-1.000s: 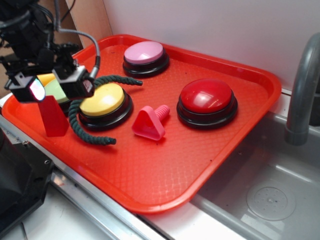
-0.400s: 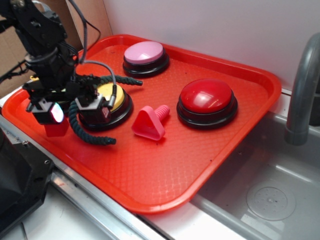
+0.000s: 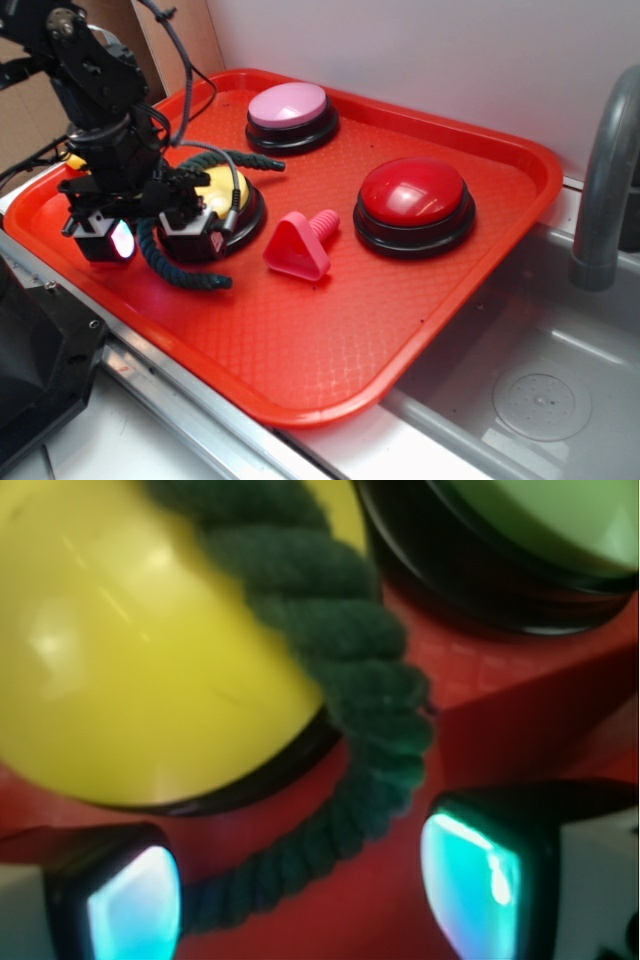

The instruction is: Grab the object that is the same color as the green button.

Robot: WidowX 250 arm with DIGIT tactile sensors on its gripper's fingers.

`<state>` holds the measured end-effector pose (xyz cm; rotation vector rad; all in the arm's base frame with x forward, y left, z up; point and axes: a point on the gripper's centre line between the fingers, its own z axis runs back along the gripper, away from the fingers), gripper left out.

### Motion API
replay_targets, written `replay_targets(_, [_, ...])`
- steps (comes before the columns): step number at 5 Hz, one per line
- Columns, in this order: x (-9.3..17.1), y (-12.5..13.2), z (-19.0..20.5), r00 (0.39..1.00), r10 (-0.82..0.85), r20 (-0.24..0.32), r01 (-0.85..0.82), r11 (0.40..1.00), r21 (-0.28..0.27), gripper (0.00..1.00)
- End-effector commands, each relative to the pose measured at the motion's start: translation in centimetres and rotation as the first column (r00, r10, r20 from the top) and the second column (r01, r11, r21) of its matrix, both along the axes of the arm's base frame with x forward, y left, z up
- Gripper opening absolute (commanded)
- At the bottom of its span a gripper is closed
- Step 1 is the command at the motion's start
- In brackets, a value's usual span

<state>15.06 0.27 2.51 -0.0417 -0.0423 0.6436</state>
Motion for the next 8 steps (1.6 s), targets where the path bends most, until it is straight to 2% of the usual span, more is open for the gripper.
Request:
replay_targets(1, [0.6,0.7,-0.6,0.999,-0.023,0.042,0.022,1.000,0.019,1.00])
replay_targets(2, [0.7,0.6,-0.7,0.996,-0.049,0.080,0.048,0.999,0.009,0.91])
replay_targets(3, [0.8,0.6,-0.7,0.994,-0.063,0.091,0.063,0.998,0.011,0.00])
replay_targets(5, [1.3,0.5,-0.4,0.991,-0.105,0.081,0.101,0.993,0.058,0.00])
replay_targets(6, [1.7,-0.2,2.0,0.974,-0.222,0.046,0.219,0.973,0.069,0.00])
replay_targets(7, [2.4,-1.2,5.1,0.944,-0.325,0.058,0.326,0.945,0.000,0.00])
replay_targets(8, [2.8,-2.0,8.4,0.910,-0.412,0.043,0.414,0.908,-0.063,0.00])
